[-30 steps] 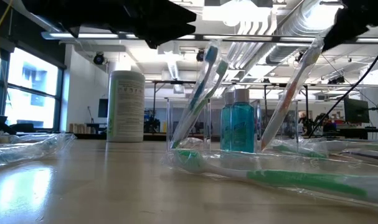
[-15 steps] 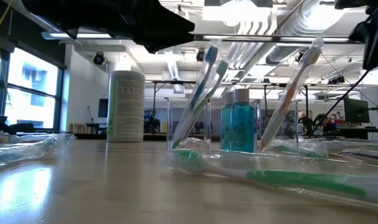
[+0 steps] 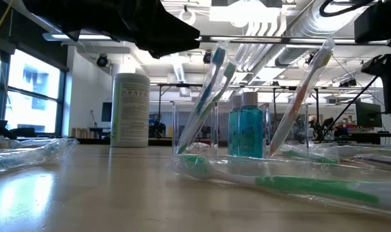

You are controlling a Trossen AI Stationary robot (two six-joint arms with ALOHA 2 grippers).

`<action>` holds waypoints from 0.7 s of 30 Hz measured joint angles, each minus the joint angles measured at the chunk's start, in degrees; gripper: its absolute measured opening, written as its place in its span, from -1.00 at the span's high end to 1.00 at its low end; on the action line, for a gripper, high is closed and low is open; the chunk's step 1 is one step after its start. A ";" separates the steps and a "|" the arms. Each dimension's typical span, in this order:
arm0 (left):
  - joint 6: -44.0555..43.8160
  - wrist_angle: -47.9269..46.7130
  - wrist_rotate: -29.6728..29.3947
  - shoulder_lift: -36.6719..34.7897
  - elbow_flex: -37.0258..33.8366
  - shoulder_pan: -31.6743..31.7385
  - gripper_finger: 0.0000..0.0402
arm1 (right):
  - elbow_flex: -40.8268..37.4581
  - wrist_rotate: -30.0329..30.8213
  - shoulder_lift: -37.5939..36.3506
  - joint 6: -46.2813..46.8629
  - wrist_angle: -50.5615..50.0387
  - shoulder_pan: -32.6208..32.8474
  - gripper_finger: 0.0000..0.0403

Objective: Pick & Place toothbrushing station
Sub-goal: Put the green toothbrush into the right section of the transparent organizer

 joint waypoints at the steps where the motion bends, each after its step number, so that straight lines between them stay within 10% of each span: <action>1: 0.02 0.00 -0.01 0.00 0.00 0.00 -0.13 | -0.75 -0.21 0.00 -1.33 3.01 0.00 -0.13; 21: 0.00 0.07 -0.02 0.02 -0.02 0.00 -0.13 | -12.91 -1.30 0.00 -5.00 22.22 0.00 -0.09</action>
